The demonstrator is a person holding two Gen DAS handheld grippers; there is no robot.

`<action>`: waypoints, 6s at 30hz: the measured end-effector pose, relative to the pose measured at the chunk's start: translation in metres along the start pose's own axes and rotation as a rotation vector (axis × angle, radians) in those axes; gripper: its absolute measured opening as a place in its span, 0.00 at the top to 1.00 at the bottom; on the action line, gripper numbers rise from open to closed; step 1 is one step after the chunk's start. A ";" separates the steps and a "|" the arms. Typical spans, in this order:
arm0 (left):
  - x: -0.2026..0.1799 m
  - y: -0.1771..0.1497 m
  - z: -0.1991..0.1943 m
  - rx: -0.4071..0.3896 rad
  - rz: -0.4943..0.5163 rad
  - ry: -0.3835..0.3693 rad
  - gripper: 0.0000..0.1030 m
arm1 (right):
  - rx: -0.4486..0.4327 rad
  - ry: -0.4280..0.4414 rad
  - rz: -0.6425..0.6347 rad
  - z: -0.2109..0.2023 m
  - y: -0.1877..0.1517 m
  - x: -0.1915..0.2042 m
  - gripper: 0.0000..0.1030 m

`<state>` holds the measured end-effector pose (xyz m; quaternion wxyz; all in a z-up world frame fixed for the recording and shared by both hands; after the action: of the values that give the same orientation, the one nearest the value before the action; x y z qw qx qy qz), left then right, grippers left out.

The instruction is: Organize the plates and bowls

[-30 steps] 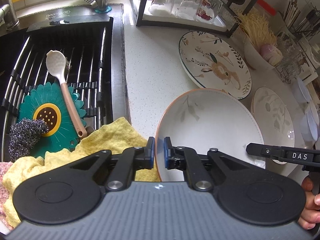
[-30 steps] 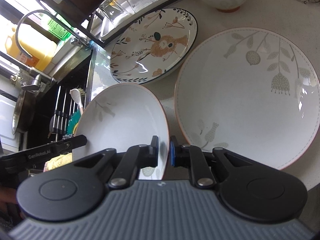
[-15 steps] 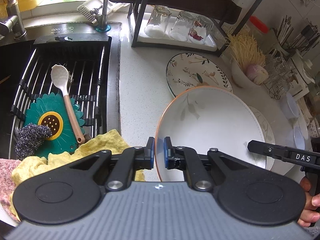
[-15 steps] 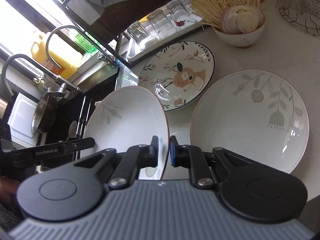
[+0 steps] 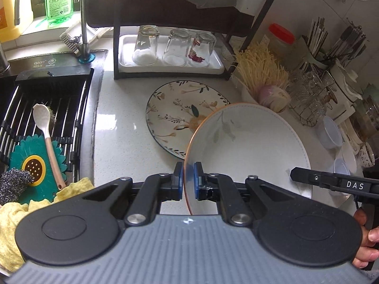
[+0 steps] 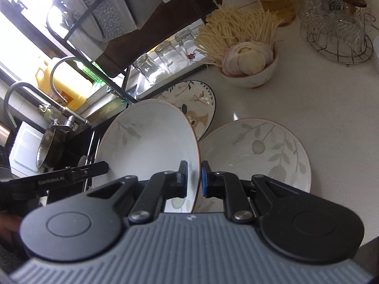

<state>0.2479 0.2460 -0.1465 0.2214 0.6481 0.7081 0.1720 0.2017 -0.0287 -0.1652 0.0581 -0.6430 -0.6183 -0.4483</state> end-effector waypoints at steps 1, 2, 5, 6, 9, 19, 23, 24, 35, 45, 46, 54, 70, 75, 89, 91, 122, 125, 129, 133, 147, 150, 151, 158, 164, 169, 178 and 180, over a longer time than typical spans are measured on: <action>-0.005 0.000 0.002 -0.002 -0.003 -0.004 0.90 | -0.004 -0.005 -0.002 -0.002 0.002 -0.005 0.86; -0.011 -0.002 0.005 -0.003 -0.005 -0.006 0.90 | -0.007 -0.009 -0.003 -0.004 0.004 -0.009 0.86; -0.025 -0.006 0.016 -0.001 -0.010 -0.008 0.90 | -0.014 -0.020 0.003 -0.009 0.006 -0.022 0.86; -0.030 -0.007 0.020 0.003 -0.007 -0.007 0.90 | -0.013 -0.028 0.005 -0.010 0.006 -0.028 0.86; -0.042 -0.013 0.033 0.030 0.005 -0.008 0.90 | -0.007 -0.042 0.008 -0.011 0.005 -0.041 0.86; -0.079 -0.026 0.062 0.079 0.028 -0.008 0.90 | 0.006 -0.112 0.030 -0.016 0.001 -0.079 0.86; -0.092 -0.029 0.069 0.093 0.040 0.002 0.90 | 0.005 -0.130 0.041 -0.020 0.000 -0.092 0.86; -0.094 -0.030 0.071 0.101 0.039 0.005 0.90 | 0.010 -0.143 0.036 -0.020 -0.001 -0.093 0.86; -0.108 -0.038 0.086 0.152 0.060 0.058 0.88 | 0.029 -0.226 -0.041 -0.012 0.001 -0.094 0.86; -0.114 -0.035 0.085 0.169 0.063 0.064 0.72 | 0.014 -0.226 -0.064 -0.006 0.002 -0.093 0.84; -0.114 -0.035 0.085 0.170 0.062 0.055 0.66 | 0.013 -0.225 -0.061 -0.005 0.002 -0.094 0.84; -0.114 -0.026 0.082 0.240 -0.012 0.022 0.47 | 0.029 -0.211 -0.054 -0.002 0.001 -0.097 0.83; -0.098 -0.027 0.064 0.280 -0.092 0.071 0.38 | 0.018 -0.138 0.013 -0.004 -0.002 -0.107 0.82; -0.097 -0.027 0.050 0.218 -0.108 0.095 0.38 | 0.000 -0.118 0.033 -0.013 0.003 -0.108 0.82; -0.126 -0.009 -0.015 -0.020 -0.041 0.093 0.38 | -0.130 -0.069 -0.137 -0.067 0.029 -0.066 0.82; -0.131 -0.007 -0.025 -0.046 -0.029 0.093 0.38 | -0.146 -0.051 -0.173 -0.075 0.033 -0.056 0.82; -0.149 -0.018 -0.122 -0.244 -0.015 0.125 0.38 | -0.226 0.035 -0.321 -0.151 0.022 0.010 0.82; -0.147 -0.022 -0.120 -0.232 -0.043 0.130 0.38 | -0.205 0.028 -0.325 -0.149 0.020 0.008 0.82; -0.148 -0.027 -0.123 -0.235 -0.075 0.126 0.38 | -0.192 0.035 -0.340 -0.151 0.017 0.008 0.82; -0.153 -0.031 -0.123 -0.226 -0.078 0.141 0.38 | -0.174 0.047 -0.350 -0.153 0.014 0.005 0.82; -0.142 -0.041 -0.099 -0.184 -0.165 0.193 0.38 | -0.069 0.081 -0.345 -0.133 0.020 -0.011 0.82; -0.138 -0.036 -0.094 -0.164 -0.151 0.202 0.38 | -0.049 0.084 -0.331 -0.125 0.024 -0.012 0.82; -0.136 -0.034 -0.093 -0.155 -0.160 0.192 0.38 | -0.046 0.082 -0.329 -0.123 0.026 -0.012 0.82; -0.123 -0.018 -0.084 -0.140 -0.165 0.185 0.38 | -0.075 0.051 -0.307 -0.107 0.042 -0.010 0.82; -0.104 -0.004 -0.064 -0.122 -0.156 0.211 0.38 | -0.074 0.082 -0.274 -0.086 0.052 -0.009 0.82; -0.083 0.006 -0.045 -0.103 -0.140 0.239 0.30 | -0.072 0.122 -0.255 -0.072 0.056 -0.004 0.39; -0.050 0.019 -0.002 -0.048 -0.181 0.220 0.10 | -0.026 0.086 -0.265 -0.034 0.065 -0.006 0.21; -0.041 0.020 0.006 -0.039 -0.195 0.210 0.10 | -0.018 0.082 -0.255 -0.025 0.067 -0.007 0.21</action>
<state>0.2709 0.2068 -0.1370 0.1743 0.5500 0.7836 0.2304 0.2467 -0.0645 -0.1231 0.0200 -0.5407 -0.6880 -0.4837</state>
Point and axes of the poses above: each gripper's, at about its wrist camera, not at the fingertips, and z roughly the way its jaws point, x to its left, y to its top, the point moved 2 cm from there along z, roughly the way its jaws point, and after that the axes turned 12 degrees about y, right-handed, at the moved point
